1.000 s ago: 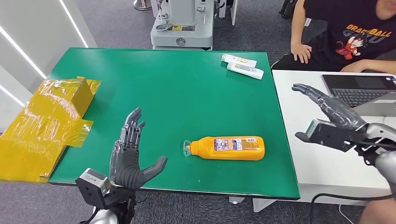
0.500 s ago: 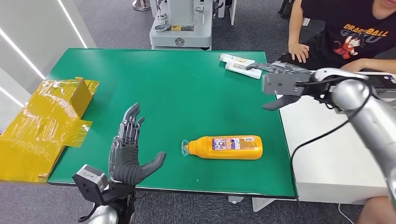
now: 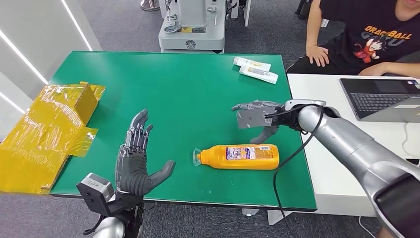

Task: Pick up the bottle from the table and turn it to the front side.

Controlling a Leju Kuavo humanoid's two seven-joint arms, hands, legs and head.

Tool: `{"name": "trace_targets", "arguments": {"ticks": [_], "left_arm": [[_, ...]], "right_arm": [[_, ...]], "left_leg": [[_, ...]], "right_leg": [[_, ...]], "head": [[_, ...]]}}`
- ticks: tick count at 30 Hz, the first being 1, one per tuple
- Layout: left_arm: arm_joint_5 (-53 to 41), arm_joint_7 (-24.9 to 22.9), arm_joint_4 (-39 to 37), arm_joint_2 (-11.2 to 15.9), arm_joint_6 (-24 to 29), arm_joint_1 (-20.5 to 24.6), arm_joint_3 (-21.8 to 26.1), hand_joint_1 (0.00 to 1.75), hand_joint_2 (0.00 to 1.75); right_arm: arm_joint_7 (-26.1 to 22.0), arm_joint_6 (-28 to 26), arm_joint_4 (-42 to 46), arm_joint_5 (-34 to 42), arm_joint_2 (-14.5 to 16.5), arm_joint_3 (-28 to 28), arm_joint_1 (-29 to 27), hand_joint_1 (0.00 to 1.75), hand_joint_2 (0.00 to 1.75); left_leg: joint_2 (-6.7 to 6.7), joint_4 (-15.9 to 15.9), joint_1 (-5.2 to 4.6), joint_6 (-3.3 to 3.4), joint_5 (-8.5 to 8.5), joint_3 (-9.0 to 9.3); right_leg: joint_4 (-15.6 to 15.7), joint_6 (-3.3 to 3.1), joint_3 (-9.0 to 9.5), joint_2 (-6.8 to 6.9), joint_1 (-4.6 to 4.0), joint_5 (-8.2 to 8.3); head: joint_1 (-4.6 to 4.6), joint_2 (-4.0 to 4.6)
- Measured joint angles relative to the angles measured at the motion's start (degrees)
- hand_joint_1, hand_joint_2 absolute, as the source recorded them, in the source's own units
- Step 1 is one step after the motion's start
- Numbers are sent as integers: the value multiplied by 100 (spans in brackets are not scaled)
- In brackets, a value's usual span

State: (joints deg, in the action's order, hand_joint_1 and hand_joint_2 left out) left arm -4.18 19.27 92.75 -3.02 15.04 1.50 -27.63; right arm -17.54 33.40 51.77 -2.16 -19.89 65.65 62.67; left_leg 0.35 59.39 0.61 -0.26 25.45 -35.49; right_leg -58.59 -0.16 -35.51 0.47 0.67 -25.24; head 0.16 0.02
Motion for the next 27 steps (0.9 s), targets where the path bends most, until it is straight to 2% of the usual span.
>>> {"name": "trace_targets", "arguments": {"ticks": [4, 13, 27], "left_arm": [[27, 1, -20, 17, -40, 30, -4, 0, 175], [61, 0, -116, 21, -81, 152, -11, 0, 175], [196, 0, -211, 69, -62, 195, -12, 0, 175]], "right_arm": [[-80, -40, -263, -64, 94, 192, -147, 0, 175], [-93, -13, -521, -40, 101, 457, -450, 0, 175], [-131, -204, -672, 49, 14, 576, -794, 0, 175]], "left_leg": [[-1, 1, 0, 0, 0, 0], [0, 0, 0, 0, 0, 1], [0, 1, -1, 0, 0, 2]], "right_leg": [[0, 0, 0, 1, 0, 0], [0, 0, -1, 0, 0, 0], [0, 0, -2, -1, 1, 0]], "head": [[1, 0], [-1, 0], [0, 0]]}}
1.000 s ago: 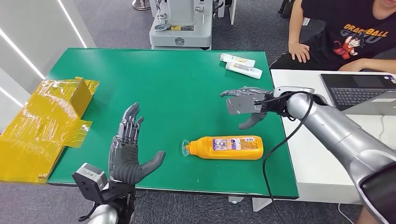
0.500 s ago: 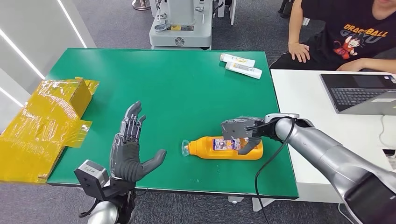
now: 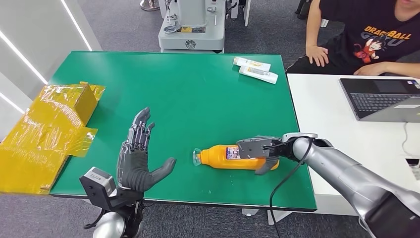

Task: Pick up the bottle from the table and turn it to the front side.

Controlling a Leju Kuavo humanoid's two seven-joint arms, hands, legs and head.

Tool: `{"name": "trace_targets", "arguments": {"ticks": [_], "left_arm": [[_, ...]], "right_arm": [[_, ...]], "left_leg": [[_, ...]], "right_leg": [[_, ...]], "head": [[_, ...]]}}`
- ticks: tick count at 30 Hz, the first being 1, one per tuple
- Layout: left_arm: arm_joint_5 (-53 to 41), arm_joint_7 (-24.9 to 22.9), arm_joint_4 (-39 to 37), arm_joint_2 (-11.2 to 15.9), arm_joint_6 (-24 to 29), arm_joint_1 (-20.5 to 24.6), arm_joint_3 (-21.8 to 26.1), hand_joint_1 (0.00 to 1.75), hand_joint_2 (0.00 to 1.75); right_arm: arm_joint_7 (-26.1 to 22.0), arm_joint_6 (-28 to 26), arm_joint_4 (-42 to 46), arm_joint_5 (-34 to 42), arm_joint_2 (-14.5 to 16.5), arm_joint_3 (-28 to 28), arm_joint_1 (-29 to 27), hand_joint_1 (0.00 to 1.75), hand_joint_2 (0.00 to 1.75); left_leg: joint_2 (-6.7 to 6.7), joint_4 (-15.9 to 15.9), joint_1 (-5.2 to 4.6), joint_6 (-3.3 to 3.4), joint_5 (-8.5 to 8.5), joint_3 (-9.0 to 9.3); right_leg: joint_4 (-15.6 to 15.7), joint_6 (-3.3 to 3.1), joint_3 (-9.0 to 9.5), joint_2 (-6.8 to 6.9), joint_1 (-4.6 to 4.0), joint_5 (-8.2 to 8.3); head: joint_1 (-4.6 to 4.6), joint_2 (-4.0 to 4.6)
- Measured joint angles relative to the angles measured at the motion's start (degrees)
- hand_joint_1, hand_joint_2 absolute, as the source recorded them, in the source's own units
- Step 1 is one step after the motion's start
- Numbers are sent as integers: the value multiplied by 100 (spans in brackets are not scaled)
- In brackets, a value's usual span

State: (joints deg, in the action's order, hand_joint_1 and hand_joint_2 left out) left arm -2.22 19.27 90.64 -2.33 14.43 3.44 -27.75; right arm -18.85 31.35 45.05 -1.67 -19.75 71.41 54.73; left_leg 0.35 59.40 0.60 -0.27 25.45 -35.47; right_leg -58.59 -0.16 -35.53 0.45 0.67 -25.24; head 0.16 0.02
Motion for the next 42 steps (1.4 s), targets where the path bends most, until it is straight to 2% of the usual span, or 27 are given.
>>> {"name": "trace_targets", "arguments": {"ticks": [20, 21, 24, 25, 36, 42], "left_arm": [[109, 13, -63, 69, 123, -12, -5, 0, 175], [109, 14, -63, 74, 130, -17, -5, 0, 175], [109, 14, -63, 87, 150, -24, -5, 0, 175], [109, 15, -63, 91, 153, -25, -5, 0, 175], [58, 27, -63, 98, 249, -38, -3, 0, 175], [0, 39, -63, 98, 331, -44, -3, 0, 175]], "right_arm": [[-23, -227, -16, -73, -114, -7, -263, 0, 175], [-32, -232, -17, -76, -114, -8, -264, 8, 175], [-51, -240, -22, -88, -114, -10, -266, 136, 175], [-59, -243, -25, -91, -114, -11, -266, 171, 175], [-324, -730, -66, -287, -105, -183, -342, 175, 175], [-469, -1198, -33, -331, -92, -420, -470, 175, 175]], "left_leg": [[1, -1, 0, 0, 0, 0], [1, -1, 0, 0, 0, 0], [1, -1, 0, 0, 0, 0], [1, -1, 0, 0, 0, 0], [-1, -1, 0, 0, 0, -2], [-1, -2, 1, -1, 1, -3]], "right_leg": [[-1, 0, 0, -1, 0, 0], [-1, 0, 0, -1, 0, 0], [-1, 0, 0, -1, 0, 0], [-1, 0, 0, -1, 0, 0], [-2, 0, 0, 1, 0, 0], [-2, -1, 0, 1, -1, -1]], "head": [[-1, 0], [-1, 0], [-1, 0], [-1, 0], [-1, 0], [-1, 0]]}}
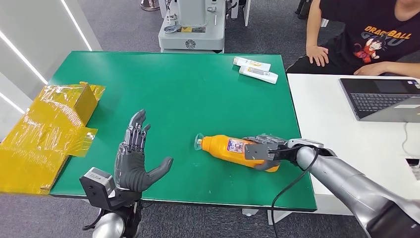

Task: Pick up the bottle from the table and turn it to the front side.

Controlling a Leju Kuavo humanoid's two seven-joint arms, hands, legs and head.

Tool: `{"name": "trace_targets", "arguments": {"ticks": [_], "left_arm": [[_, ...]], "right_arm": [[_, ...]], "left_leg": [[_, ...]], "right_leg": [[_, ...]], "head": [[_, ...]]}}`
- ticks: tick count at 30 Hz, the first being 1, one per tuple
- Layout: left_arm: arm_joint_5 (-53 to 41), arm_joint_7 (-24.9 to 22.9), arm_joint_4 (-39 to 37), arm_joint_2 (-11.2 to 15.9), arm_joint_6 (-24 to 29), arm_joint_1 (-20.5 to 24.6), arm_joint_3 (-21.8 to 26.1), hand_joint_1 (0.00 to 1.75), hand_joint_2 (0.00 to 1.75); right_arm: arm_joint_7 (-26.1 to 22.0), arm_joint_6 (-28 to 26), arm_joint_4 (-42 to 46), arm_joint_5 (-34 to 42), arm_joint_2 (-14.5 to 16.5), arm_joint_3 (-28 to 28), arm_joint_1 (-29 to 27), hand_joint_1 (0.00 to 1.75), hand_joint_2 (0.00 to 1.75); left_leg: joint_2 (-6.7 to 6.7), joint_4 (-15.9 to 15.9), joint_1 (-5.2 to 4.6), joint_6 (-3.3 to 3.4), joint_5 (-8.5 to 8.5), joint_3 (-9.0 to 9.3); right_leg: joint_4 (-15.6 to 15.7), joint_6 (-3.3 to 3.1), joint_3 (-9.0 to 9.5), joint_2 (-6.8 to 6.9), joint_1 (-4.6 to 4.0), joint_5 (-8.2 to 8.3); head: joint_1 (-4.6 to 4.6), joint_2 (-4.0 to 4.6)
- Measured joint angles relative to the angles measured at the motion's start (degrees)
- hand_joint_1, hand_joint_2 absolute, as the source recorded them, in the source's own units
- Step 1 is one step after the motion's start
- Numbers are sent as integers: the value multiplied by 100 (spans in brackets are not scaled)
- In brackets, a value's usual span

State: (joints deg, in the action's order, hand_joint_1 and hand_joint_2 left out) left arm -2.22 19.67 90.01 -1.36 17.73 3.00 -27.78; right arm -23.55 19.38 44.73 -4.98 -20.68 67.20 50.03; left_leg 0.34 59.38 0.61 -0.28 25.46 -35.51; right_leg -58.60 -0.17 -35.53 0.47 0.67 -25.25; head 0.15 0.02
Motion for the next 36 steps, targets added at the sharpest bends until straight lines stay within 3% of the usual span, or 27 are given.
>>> {"name": "trace_targets", "arguments": {"ticks": [11, 16, 25, 36], "left_arm": [[-416, -85, 0, 0, -18, -6, 59, 0, 175], [-439, -112, 0, -10, -128, 31, 137, 0, 175], [-687, -87, -58, -1, -217, 275, 352, 0, 175], [-481, -33, -191, 79, -350, 524, 442, 0, 175]], "right_arm": [[-66, -1685, 812, -329, 14, -1105, -774, 175, 175], [-64, -1962, 1241, -446, 8, -1579, -1138, 175, 175], [-128, -3123, 2509, -693, 180, -2688, -2113, 175, 175], [-705, -4087, 3689, -765, 484, -3486, -2811, 175, 175]], "left_leg": [[-1, 0, 1, -1, 1, 0], [-1, 0, 0, -1, 2, 1], [-4, -3, 1, -1, 2, -2], [-2, -5, 0, -1, 2, -1]], "right_leg": [[1, -2, -1, 2, -1, -3], [1, -3, -1, 1, -1, -4], [0, -5, -2, 6, -1, -6], [0, -7, -2, 5, -1, -8]], "head": [[1, 0], [1, 0], [3, 0], [2, 0]]}}
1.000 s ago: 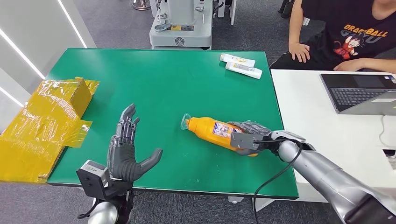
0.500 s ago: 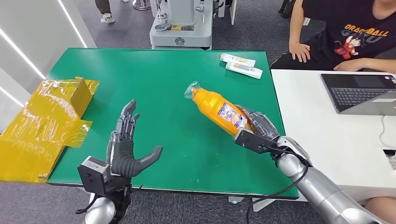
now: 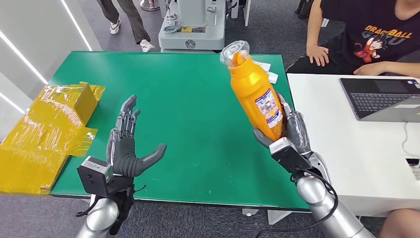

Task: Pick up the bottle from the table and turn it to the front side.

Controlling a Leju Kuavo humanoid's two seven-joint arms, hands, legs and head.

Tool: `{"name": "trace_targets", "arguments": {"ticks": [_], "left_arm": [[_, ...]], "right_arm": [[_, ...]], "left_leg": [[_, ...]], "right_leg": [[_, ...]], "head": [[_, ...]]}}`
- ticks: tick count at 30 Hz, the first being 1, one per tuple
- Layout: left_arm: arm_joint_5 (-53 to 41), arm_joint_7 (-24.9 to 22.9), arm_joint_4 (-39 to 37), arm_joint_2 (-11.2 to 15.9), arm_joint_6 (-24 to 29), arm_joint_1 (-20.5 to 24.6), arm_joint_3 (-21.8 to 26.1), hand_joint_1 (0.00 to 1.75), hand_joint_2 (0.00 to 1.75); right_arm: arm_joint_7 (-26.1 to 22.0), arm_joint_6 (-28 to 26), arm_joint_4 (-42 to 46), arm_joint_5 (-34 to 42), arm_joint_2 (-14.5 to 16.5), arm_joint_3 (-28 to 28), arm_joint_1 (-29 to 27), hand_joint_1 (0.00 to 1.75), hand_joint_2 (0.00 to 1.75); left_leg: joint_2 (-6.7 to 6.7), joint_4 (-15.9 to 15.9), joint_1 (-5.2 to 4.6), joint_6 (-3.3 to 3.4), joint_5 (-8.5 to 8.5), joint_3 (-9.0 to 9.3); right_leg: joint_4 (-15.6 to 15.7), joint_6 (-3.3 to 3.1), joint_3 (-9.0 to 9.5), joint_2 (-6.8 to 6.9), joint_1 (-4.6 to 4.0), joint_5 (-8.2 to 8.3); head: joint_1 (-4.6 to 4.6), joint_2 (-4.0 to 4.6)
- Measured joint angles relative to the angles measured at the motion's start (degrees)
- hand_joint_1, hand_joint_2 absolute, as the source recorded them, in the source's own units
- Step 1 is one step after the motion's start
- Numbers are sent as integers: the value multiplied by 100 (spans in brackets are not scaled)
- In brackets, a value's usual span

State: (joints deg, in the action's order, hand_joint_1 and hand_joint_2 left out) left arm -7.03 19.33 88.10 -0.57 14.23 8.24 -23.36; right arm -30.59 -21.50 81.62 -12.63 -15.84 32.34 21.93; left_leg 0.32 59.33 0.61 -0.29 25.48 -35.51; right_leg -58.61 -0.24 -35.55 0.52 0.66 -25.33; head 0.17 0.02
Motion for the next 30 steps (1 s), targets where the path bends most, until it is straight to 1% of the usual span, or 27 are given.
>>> {"name": "trace_targets", "arguments": {"ticks": [6, 14, 19, 25, 30], "left_arm": [[461, -73, -250, 64, -553, 418, -11, 0, 175], [866, -352, -625, 33, -1186, 945, -144, 0, 175], [1020, -481, -831, -38, -1430, 1234, -189, 0, 175], [1165, -592, -1089, -111, -1653, 1470, -259, 0, 175], [1294, -735, -1451, -222, -1818, 1700, -347, 0, 175]], "right_arm": [[-72, 85, 105, 7, 236, 29, 33, 175, 175], [-84, 460, -144, 28, 596, 260, 379, 175, 175], [-76, 590, -266, -21, 733, 389, 400, 175, 175], [-8, 747, -427, -143, 882, 497, 412, 175, 175], [1, 868, -607, -196, 984, 579, 477, 175, 175]], "left_leg": [[0, 0, 1, -2, -2, 1], [-1, 1, 0, -3, -3, 2], [1, 0, 0, -3, -2, 1], [0, 0, 0, -3, -2, 1], [0, 0, 0, -3, -2, 1]], "right_leg": [[-4, -1, 0, 0, 0, 1], [-5, -3, -1, 0, 0, 2], [-5, -2, -2, -3, 0, 1], [-4, -2, -2, -2, 0, 1], [-5, -3, -2, -2, 0, 1]], "head": [[-2, 0], [-1, 0], [-2, 0], [-1, 0], [-1, 0]]}}
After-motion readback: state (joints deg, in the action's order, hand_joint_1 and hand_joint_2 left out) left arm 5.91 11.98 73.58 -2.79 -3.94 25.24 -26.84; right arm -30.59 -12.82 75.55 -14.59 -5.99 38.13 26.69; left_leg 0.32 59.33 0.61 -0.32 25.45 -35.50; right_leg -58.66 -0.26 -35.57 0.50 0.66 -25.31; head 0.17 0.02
